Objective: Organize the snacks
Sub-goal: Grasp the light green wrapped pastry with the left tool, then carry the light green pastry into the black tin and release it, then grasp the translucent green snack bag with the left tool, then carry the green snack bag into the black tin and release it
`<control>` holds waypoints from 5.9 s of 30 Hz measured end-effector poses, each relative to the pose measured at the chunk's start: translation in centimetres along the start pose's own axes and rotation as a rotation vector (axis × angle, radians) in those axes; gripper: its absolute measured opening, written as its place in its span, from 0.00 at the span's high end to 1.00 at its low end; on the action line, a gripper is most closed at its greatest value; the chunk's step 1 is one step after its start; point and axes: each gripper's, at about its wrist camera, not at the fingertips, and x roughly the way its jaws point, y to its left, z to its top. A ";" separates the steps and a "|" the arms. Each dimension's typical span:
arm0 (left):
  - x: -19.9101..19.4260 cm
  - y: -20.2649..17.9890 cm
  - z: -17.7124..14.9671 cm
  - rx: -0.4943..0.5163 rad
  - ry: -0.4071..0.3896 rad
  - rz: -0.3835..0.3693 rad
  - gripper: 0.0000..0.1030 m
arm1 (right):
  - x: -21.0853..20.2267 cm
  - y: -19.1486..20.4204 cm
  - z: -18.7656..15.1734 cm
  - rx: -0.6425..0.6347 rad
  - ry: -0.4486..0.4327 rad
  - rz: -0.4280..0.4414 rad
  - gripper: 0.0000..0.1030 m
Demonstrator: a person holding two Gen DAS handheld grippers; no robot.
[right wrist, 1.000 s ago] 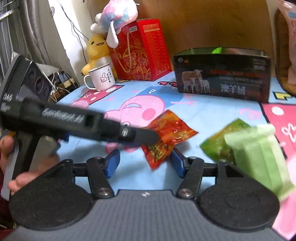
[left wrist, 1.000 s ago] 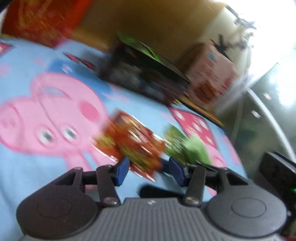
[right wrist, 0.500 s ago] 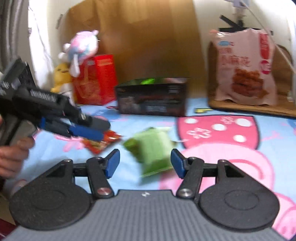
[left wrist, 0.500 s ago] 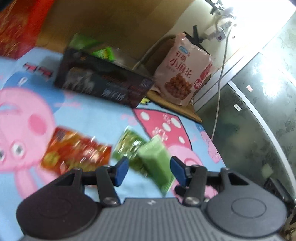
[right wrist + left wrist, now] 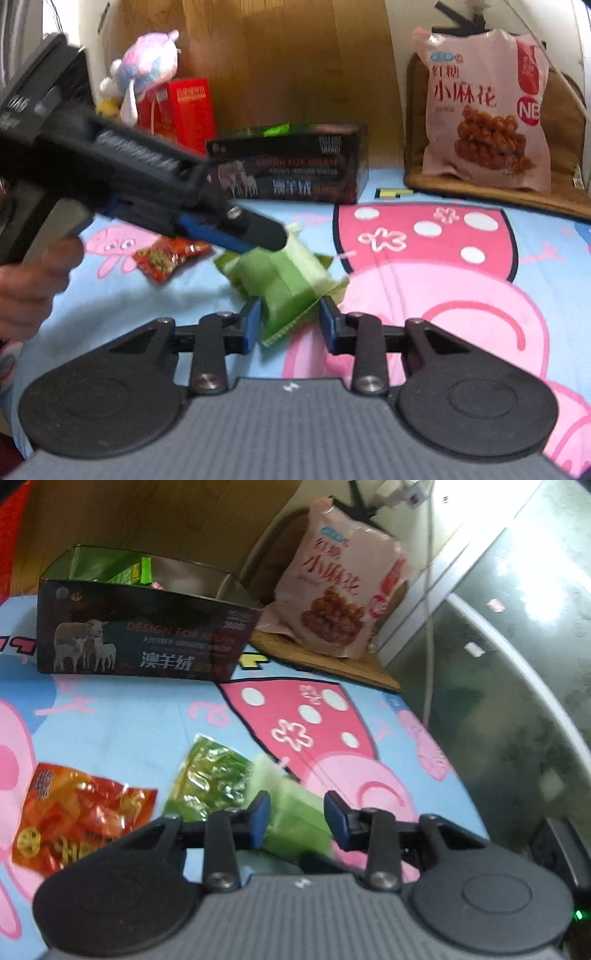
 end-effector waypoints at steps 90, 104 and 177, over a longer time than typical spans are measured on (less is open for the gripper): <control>-2.0 4.9 -2.7 -0.186 0.000 -0.060 0.64 | 1.0 -4.2 -0.3 0.536 0.096 0.312 0.85; -12.3 9.0 -7.6 -0.241 -0.217 -0.058 0.16 | 0.2 1.1 0.1 0.468 0.192 0.586 0.90; -6.2 8.3 5.6 -0.102 -0.119 -0.160 0.71 | 5.6 -3.2 8.3 0.586 -0.004 0.637 0.73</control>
